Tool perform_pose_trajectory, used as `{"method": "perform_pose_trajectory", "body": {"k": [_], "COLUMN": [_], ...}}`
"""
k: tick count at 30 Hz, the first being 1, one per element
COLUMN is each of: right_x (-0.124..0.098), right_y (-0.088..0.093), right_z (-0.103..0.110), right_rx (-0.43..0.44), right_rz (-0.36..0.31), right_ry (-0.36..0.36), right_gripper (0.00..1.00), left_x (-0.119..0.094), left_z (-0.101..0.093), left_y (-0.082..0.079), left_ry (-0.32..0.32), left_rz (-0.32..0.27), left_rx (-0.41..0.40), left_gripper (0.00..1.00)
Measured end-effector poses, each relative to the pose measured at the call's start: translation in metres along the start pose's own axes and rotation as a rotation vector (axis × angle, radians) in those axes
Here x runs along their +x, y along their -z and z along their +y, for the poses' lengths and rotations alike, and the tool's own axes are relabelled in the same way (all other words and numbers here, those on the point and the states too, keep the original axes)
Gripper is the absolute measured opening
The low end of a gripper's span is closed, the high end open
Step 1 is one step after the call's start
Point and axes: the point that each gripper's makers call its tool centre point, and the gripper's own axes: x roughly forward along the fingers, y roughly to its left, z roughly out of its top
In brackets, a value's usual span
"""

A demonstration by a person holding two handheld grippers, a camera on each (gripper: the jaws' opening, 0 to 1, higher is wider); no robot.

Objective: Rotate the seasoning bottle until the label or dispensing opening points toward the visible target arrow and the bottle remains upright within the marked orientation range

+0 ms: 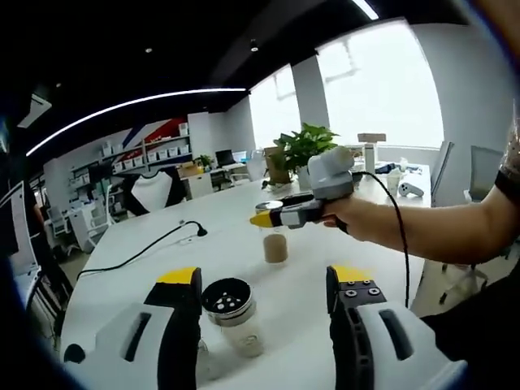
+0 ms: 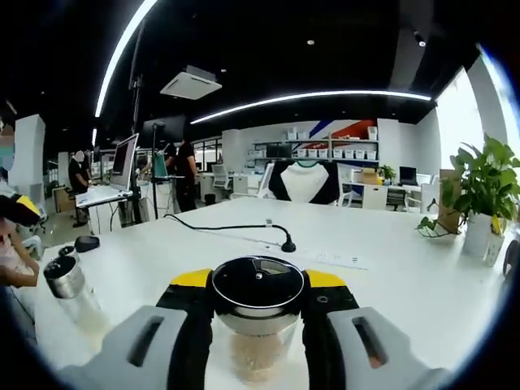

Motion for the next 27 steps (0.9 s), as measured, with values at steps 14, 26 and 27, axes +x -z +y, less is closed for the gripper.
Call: {"method": "perform_pose_trajectory", "body": {"k": [14, 26, 27], "right_x": [-0.078, -0.134, -0.139], "right_y": [0.003, -0.020, -0.024], "right_z": [0.049, 0.115, 0.123], "right_rx": [0.021, 0.087, 0.082], "right_rz": [-0.009, -0.054, -0.060], "right_ry": [-0.091, -0.341, -0.376], "right_gripper": [0.39, 0.39, 0.39], "left_x": [0.016, 0.036, 0.037], "left_z": [-0.059, -0.076, -0.079], "left_y": [0.016, 0.037, 0.035], "left_ry": [0.155, 0.265, 0.285], "left_rz": [0.026, 0.088, 0.083], "left_rx": [-0.034, -0.055, -0.055], "left_gripper": [0.65, 0.65, 0.65]}}
